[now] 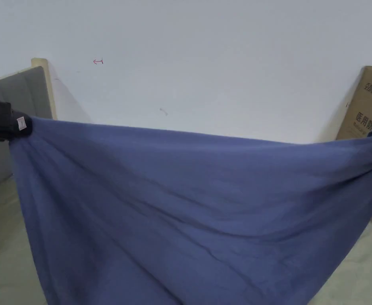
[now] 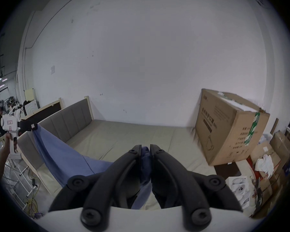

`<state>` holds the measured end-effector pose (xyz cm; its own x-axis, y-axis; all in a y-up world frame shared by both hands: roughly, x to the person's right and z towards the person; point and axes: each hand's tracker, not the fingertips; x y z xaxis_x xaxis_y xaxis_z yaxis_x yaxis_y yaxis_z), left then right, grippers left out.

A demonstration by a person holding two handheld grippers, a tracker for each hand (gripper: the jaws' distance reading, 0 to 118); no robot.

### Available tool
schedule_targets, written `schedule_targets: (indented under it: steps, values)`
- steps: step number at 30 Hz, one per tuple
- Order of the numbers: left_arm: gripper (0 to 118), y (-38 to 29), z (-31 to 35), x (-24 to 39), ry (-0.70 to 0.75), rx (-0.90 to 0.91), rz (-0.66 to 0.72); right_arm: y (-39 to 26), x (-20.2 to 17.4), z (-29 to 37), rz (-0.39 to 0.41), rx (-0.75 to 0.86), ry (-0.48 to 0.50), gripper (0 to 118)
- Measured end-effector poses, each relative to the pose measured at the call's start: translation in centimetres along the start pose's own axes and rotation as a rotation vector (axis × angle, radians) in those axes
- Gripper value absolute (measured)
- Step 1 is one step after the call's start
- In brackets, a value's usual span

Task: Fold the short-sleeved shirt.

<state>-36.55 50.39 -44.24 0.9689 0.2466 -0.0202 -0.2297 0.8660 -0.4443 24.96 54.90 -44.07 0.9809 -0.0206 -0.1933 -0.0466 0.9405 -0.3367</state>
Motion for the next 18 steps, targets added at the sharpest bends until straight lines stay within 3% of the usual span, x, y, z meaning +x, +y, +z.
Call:
schedule_targets:
  steps: [8, 18]
  values:
    - [1, 3.6, -2.3, 2.2, 0.033, 0.0, -0.017, 2.7, -0.7, -4.2, 0.063, -0.01, -0.048, 10]
    - [1, 4.5, -16.9, 1.8, 0.118, -0.097, 0.004, 1.8, -0.1, -20.0, 0.053, -0.109, -0.155, 10]
